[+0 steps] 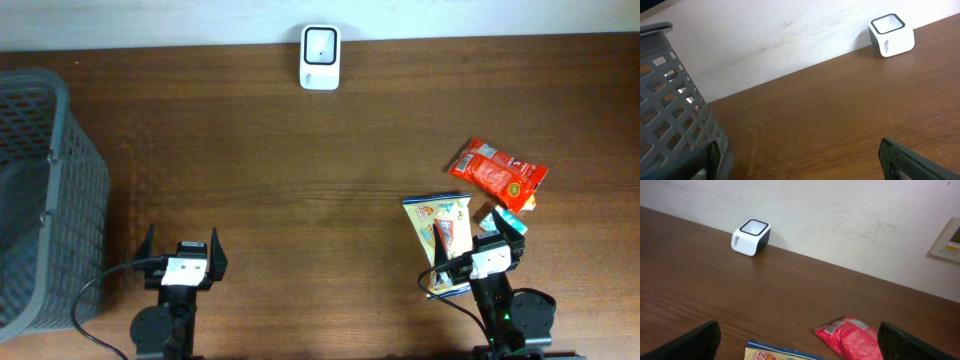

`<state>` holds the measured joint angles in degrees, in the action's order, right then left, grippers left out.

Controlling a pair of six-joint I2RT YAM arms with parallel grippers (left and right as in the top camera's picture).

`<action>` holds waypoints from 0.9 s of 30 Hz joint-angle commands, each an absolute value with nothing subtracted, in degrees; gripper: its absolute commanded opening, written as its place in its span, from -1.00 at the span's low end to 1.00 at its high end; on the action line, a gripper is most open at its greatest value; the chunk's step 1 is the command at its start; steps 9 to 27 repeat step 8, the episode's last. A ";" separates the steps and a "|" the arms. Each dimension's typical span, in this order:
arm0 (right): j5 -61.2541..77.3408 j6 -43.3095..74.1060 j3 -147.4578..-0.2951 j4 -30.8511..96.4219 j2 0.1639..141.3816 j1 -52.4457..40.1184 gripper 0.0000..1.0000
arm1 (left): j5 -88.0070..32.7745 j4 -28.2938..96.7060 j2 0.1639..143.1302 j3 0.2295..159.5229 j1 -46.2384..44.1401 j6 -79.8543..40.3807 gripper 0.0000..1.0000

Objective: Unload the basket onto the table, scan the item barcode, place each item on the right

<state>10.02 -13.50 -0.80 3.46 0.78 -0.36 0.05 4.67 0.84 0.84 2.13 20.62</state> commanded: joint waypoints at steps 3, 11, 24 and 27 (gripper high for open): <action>9.89 -13.08 -0.32 3.64 0.21 -0.47 0.97 | 0.64 4.80 0.32 0.51 1.87 21.34 0.98; 9.89 -13.08 -0.32 3.64 0.21 -0.47 0.97 | 0.64 4.80 0.32 0.51 1.87 21.34 0.98; 9.89 -13.08 -0.32 3.64 0.21 -0.47 0.97 | 0.64 4.80 0.32 0.51 1.87 21.34 0.98; 9.89 -13.08 -0.32 3.64 0.21 -0.47 0.97 | 0.64 4.80 0.32 0.51 1.87 21.34 0.98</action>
